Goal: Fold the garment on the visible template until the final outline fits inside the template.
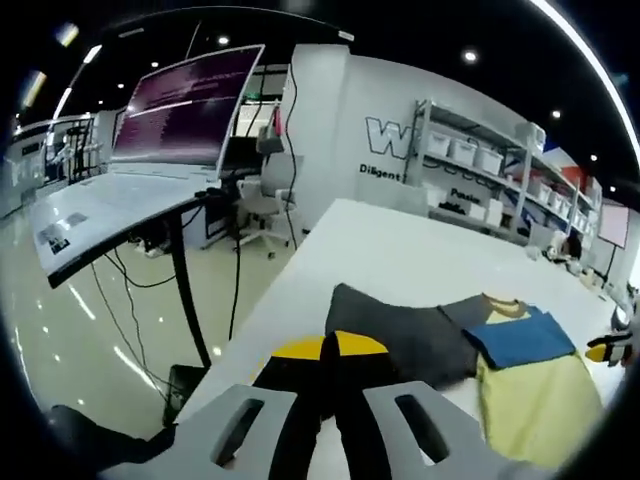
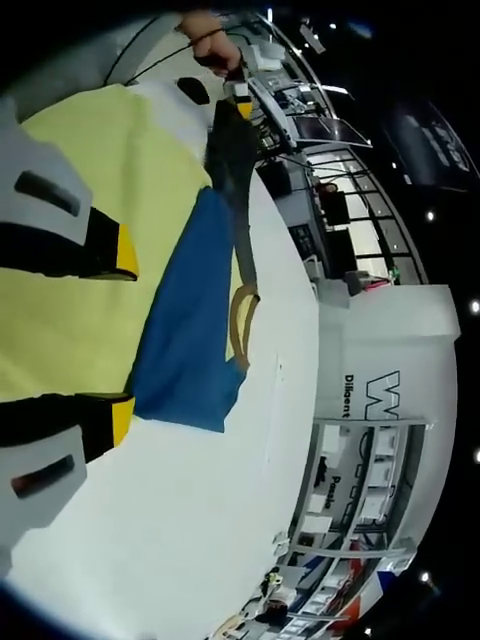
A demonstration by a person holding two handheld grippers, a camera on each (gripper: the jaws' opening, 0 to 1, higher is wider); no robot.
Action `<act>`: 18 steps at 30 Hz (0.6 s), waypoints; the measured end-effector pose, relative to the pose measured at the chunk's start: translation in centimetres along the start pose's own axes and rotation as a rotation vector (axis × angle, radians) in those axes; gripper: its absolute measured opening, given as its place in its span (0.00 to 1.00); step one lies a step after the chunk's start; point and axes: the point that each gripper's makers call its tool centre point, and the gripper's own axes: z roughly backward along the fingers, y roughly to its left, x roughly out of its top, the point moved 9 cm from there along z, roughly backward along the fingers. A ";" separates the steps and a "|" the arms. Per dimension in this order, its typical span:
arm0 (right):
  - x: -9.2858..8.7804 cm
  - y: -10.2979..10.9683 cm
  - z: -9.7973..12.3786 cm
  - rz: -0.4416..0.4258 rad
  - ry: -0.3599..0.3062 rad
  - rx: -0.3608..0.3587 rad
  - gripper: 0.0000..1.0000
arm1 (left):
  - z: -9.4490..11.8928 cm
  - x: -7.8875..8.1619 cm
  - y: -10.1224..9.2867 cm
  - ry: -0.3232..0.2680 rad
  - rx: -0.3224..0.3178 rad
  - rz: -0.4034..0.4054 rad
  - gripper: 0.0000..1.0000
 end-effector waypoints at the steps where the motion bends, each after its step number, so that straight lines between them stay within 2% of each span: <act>1: -0.1 0.0 0.0 -0.004 0.002 0.002 0.43 | -0.1 0.2 0.0 -0.004 -0.003 0.009 0.00; 2: -0.1 0.0 0.1 -0.008 0.004 0.004 0.43 | -0.2 0.3 0.0 -0.005 -0.009 0.022 0.00; 3: -0.4 0.3 0.4 -0.030 0.012 0.019 0.44 | -0.3 0.6 -0.4 -0.011 -0.050 0.090 0.00; 4: -0.6 0.5 0.7 -0.049 0.020 0.031 0.45 | -0.3 1.1 -0.5 -0.024 -0.037 0.100 0.00; 7: -0.4 0.7 0.7 -0.030 0.013 0.033 0.49 | -0.4 1.6 -0.8 -0.030 -0.044 0.094 0.00; 14: -0.4 0.7 0.5 -0.027 0.015 0.037 0.51 | -1.4 2.8 -2.0 -0.052 -0.073 0.113 0.00; 15: -0.3 0.8 0.5 -0.025 0.013 0.037 0.51 | -1.5 2.9 -2.0 -0.045 -0.064 0.106 0.00; 18: -0.3 0.7 0.6 -0.030 0.011 0.036 0.52 | -1.5 3.4 -2.8 -0.044 -0.090 0.067 0.00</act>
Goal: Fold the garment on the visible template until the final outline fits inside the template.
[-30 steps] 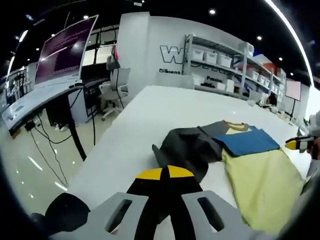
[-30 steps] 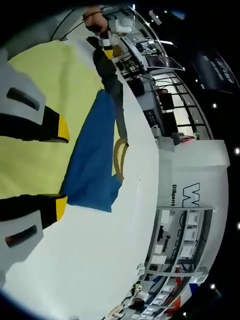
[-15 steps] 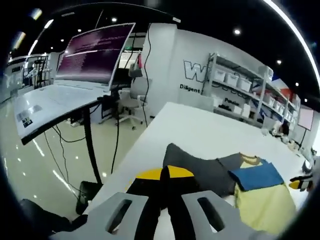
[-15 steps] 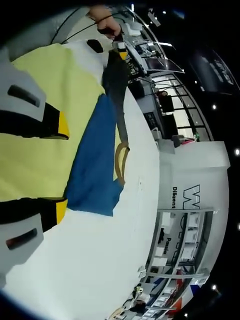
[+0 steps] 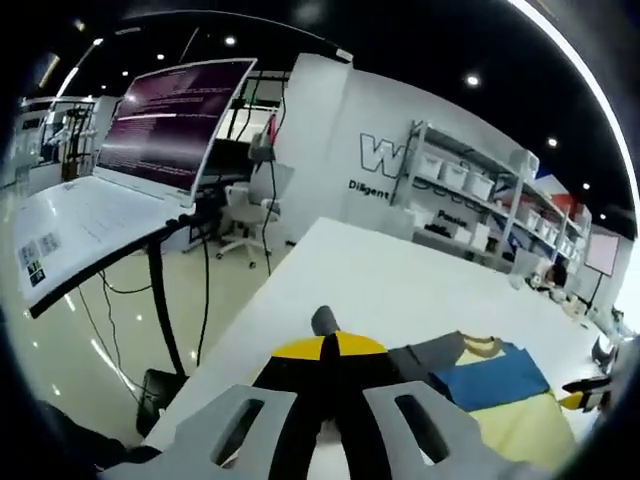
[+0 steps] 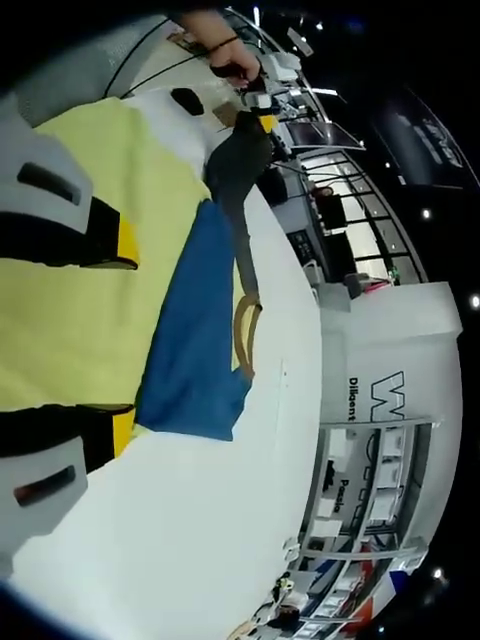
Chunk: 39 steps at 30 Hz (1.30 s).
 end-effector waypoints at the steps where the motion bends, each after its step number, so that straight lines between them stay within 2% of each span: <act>1: 0.0 0.0 0.0 -0.002 -0.002 0.000 0.52 | 0.0 0.2 -0.4 -0.002 -0.011 0.001 0.00; 5: 0.0 -0.1 -0.1 -0.003 -0.003 -0.002 0.52 | 0.0 1.0 -1.7 -0.015 -0.040 -0.024 0.00; 6: 0.0 0.0 -0.1 -0.005 -0.003 -0.001 0.52 | 0.0 1.4 -2.1 -0.033 -0.051 -0.059 0.00; 11: -0.2 0.1 -0.1 0.005 0.009 0.004 0.52 | -0.5 1.7 -4.1 -0.015 -0.101 -0.133 0.00; 13: -0.1 0.2 -0.1 0.004 0.008 0.005 0.52 | -0.6 1.0 -4.2 0.025 -0.089 -0.175 0.00; 17: -0.1 0.2 -0.1 0.014 0.010 0.003 0.52 | -0.4 0.3 -4.0 0.042 -0.080 -0.185 0.00; 18: -0.2 0.2 -0.2 0.009 0.012 0.005 0.52 | -0.4 -0.1 -3.6 0.069 -0.068 -0.203 0.00; 19: -0.2 0.2 -0.2 0.010 0.012 0.005 0.52 | -0.6 -1.3 -2.7 0.118 -0.041 -0.232 0.00; 21: -0.2 0.2 -0.2 0.011 0.012 0.004 0.53 | -0.7 -2.0 -2.1 0.137 -0.020 -0.226 0.08; 23: -0.2 0.2 -0.2 0.008 0.013 0.004 0.53 | -0.5 -3.1 -1.0 0.175 0.035 -0.196 0.22; 25: -0.2 0.1 -0.2 0.007 0.014 0.002 0.53 | -0.6 -3.9 -0.3 0.190 0.057 -0.163 0.28; 26: -0.2 0.1 -0.2 0.006 0.014 0.002 0.53 | -0.5 -4.8 0.2 0.230 0.063 -0.107 0.29; 28: -0.2 0.1 -0.2 0.004 0.013 0.001 0.53 | -0.7 -5.3 0.6 0.234 0.063 -0.085 0.30; 31: -0.2 0.0 -0.2 0.001 0.012 -0.002 0.52 | -0.9 -6.6 1.3 0.253 0.081 -0.007 0.33; 36: -0.2 0.0 -0.2 0.000 0.014 -0.001 0.52 | -0.7 -7.7 1.6 0.322 0.109 -0.105 0.31; 39: -0.2 0.0 -0.2 0.001 0.016 -0.002 0.52 | -0.8 -8.1 1.0 0.314 0.086 -0.050 0.30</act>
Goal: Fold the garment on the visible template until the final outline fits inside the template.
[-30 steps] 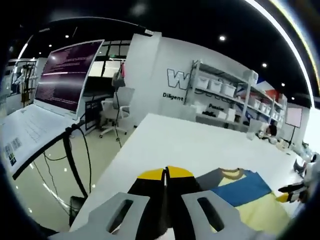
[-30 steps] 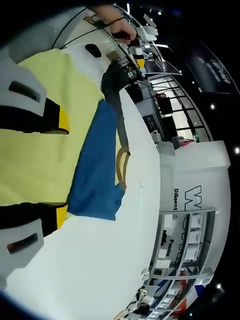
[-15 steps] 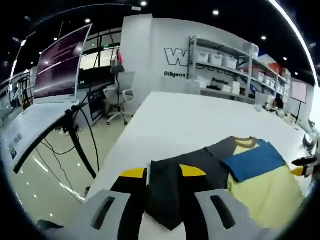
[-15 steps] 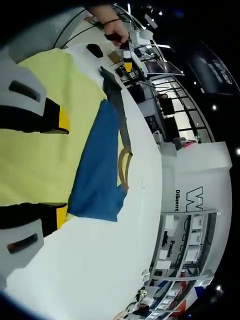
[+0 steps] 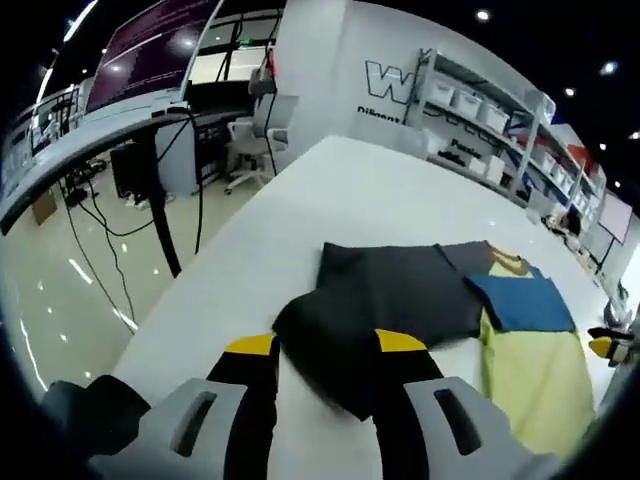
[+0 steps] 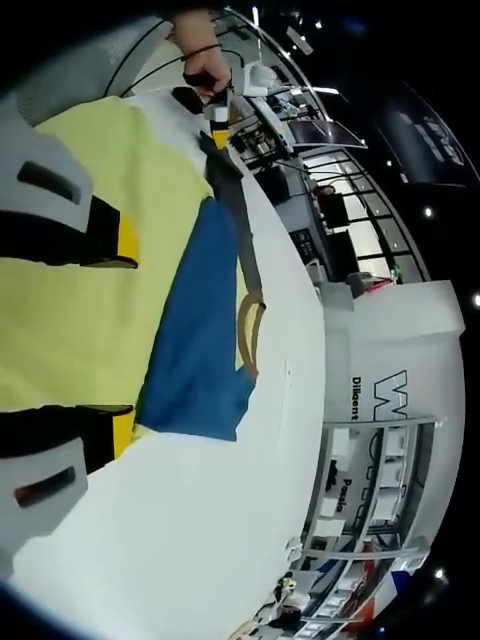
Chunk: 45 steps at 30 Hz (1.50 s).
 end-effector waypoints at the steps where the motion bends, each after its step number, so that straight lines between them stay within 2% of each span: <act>1: 0.0 0.0 0.0 -0.001 -0.001 0.000 0.52 | 0.0 -0.1 -0.1 0.004 -0.006 0.014 0.29; 3: 0.0 0.0 0.0 -0.002 -0.002 -0.001 0.52 | -0.1 -0.3 0.0 0.013 0.001 0.016 0.28; 14: 0.0 -0.1 -0.1 -0.010 0.003 -0.003 0.51 | 0.2 -0.1 0.0 0.014 0.006 0.053 0.05; 18: 0.0 -0.2 -0.1 -0.005 0.001 -0.008 0.53 | 0.9 0.7 0.3 -0.037 0.009 0.099 0.01; 21: 0.1 -0.5 0.0 0.024 0.000 -0.039 0.57 | 1.3 1.2 0.4 -0.058 0.015 0.090 0.01; 24: 0.2 -0.5 0.1 0.010 -0.010 -0.039 0.57 | 1.8 2.2 -0.1 -0.120 -0.018 0.114 0.00; 25: 0.2 -0.5 0.2 0.020 -0.007 -0.046 0.58 | 2.0 2.6 -0.2 -0.139 -0.022 0.119 0.00; 27: 0.6 -0.3 0.3 0.100 -0.016 -0.061 0.59 | 2.4 3.2 -0.7 -0.155 -0.041 0.123 0.00; 29: 0.6 0.1 0.2 0.100 -0.016 -0.049 0.59 | 2.7 4.0 -1.3 -0.170 -0.082 0.132 0.00; 30: 0.6 0.2 0.2 0.112 -0.009 -0.044 0.60 | 2.9 4.7 -1.6 -0.199 -0.091 0.113 0.00; 32: 0.6 0.2 0.2 0.126 0.000 -0.044 0.63 | 3.0 4.9 -1.8 -0.205 -0.094 0.105 0.00; 35: 0.8 0.5 0.0 0.206 0.002 -0.052 0.66 | 3.3 6.0 -2.4 -0.225 -0.116 0.088 0.00; 36: 0.8 0.9 -0.1 0.215 0.000 -0.032 0.67 | 3.5 6.9 -3.2 -0.247 -0.155 0.096 0.00; 41: 0.9 0.9 -0.2 0.221 -0.003 -0.025 0.69 | 3.3 7.6 -4.6 -0.250 -0.206 0.103 0.00; 43: 1.0 0.9 -0.1 0.204 -0.003 -0.032 0.74 | 3.2 7.8 -5.1 -0.250 -0.209 0.107 0.00; 45: 1.0 0.9 0.0 0.197 -0.004 -0.033 0.76 | 3.3 8.4 -6.0 -0.264 -0.245 0.113 0.00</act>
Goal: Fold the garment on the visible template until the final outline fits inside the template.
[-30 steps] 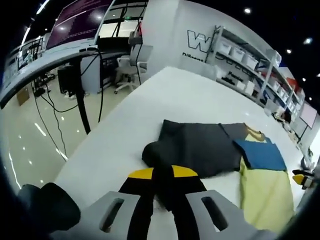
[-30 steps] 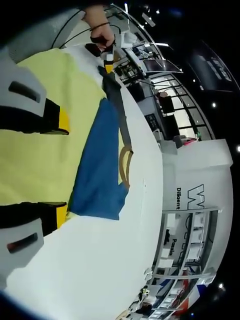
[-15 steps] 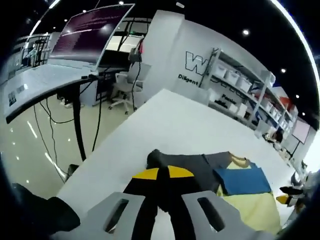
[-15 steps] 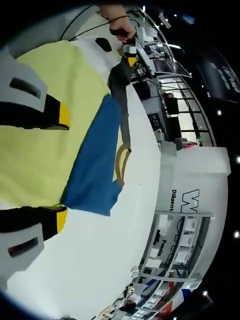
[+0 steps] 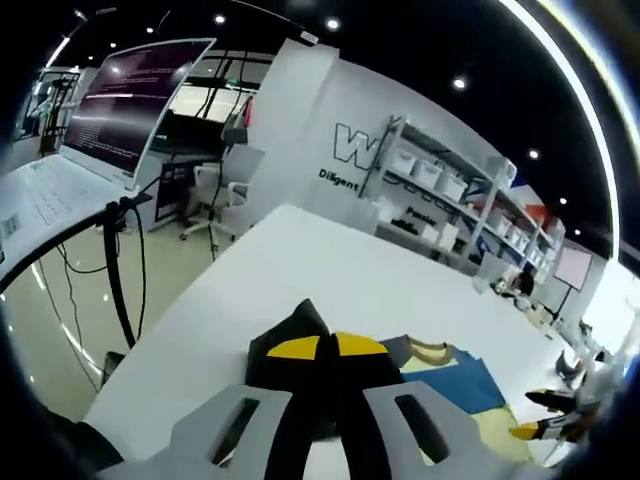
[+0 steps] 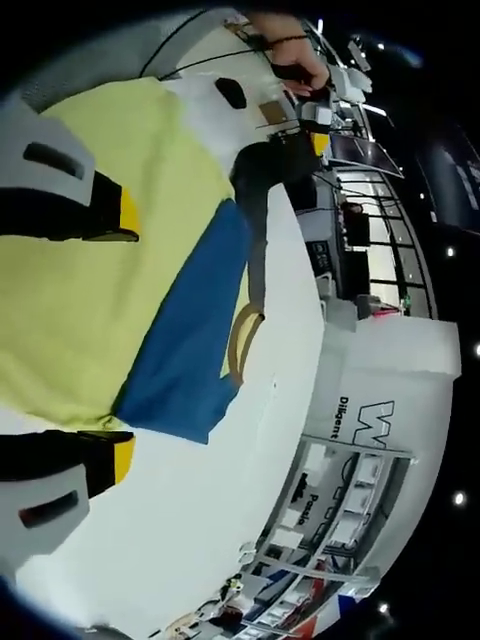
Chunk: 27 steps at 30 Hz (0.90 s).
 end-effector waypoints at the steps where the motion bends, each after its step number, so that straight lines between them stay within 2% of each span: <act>1: 0.0 0.0 0.0 -0.004 -0.003 0.001 0.76 | 0.0 0.1 -0.1 -0.002 -0.004 -0.001 0.00; 7: 0.1 -0.1 0.0 -0.016 -0.008 0.002 0.80 | -0.9 0.8 -2.5 0.001 -0.081 -0.027 0.00; 11: 0.5 -0.1 -0.1 -0.001 -0.039 -0.018 0.92 | -1.5 1.1 -3.9 -0.014 -0.105 -0.035 0.00; 21: 0.4 0.0 -0.4 -0.025 -0.034 -0.003 0.94 | -3.0 1.5 -7.8 -0.016 -0.224 -0.026 0.00; 27: 0.5 0.1 -0.3 -0.004 -0.033 0.001 0.95 | -3.9 1.5 -10.4 -0.007 -0.284 -0.046 0.00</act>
